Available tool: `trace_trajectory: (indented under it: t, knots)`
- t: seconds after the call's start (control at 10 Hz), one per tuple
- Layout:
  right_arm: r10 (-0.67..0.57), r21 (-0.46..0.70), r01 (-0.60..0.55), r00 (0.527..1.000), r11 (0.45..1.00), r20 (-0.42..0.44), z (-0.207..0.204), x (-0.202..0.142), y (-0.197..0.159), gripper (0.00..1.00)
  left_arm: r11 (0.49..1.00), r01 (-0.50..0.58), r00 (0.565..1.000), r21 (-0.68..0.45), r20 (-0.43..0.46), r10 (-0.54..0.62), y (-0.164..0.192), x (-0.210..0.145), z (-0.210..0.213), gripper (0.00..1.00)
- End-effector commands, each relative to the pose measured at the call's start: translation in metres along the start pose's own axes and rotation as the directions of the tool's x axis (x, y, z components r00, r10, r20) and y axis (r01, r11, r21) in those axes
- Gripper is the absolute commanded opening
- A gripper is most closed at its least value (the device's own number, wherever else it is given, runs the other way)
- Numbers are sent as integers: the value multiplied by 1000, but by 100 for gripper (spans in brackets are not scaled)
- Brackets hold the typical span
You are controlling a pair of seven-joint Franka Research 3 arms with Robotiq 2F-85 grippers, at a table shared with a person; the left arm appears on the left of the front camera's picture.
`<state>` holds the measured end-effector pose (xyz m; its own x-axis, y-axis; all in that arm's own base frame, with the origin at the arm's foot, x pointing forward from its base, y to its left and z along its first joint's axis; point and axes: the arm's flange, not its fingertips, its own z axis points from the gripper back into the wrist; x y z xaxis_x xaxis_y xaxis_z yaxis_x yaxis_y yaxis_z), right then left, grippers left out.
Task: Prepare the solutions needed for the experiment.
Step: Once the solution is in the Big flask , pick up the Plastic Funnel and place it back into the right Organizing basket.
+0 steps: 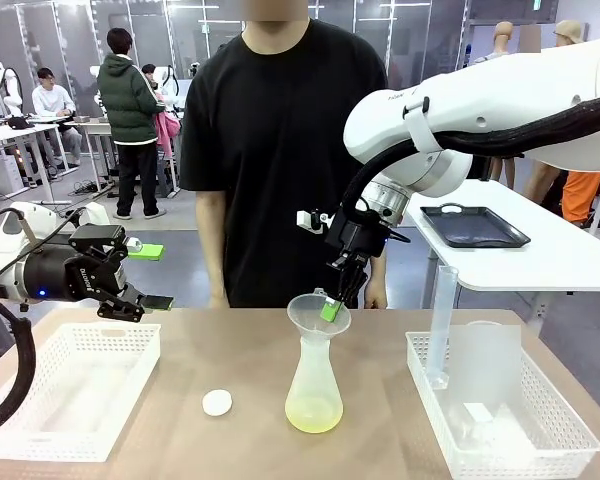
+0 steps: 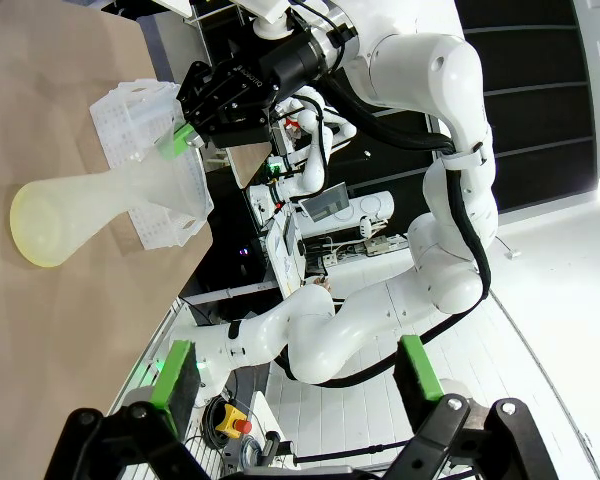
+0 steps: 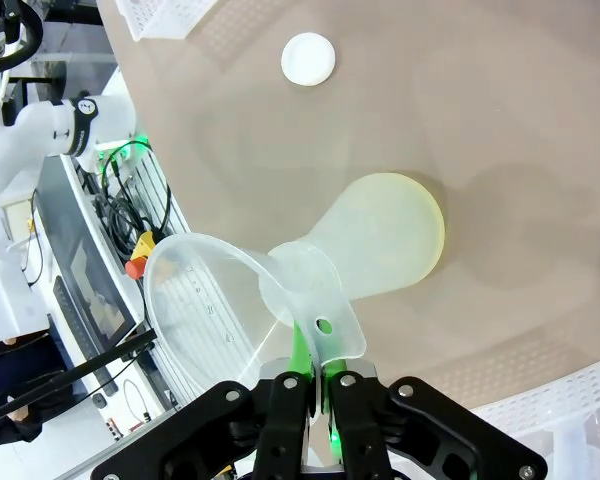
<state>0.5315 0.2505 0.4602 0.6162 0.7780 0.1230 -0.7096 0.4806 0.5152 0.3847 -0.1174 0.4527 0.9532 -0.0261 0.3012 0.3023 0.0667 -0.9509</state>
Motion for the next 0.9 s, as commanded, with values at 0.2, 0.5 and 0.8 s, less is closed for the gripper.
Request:
trace_trajectory:
  t: [0.2,0.5,0.8]
  knots:
    - [-28,-32,28,1000,999,-11,8,-1,14,0,1000,0,1000,-17,0,0,-2,0,-1,100]
    - [-32,-57,29,998,998,-55,22,0,27,0,1000,0,1000,-17,0,0,-2,0,-1,100]
    - [-3,-90,-3,998,996,-57,40,1,43,0,1000,0,1000,-17,0,0,-2,0,-1,100]
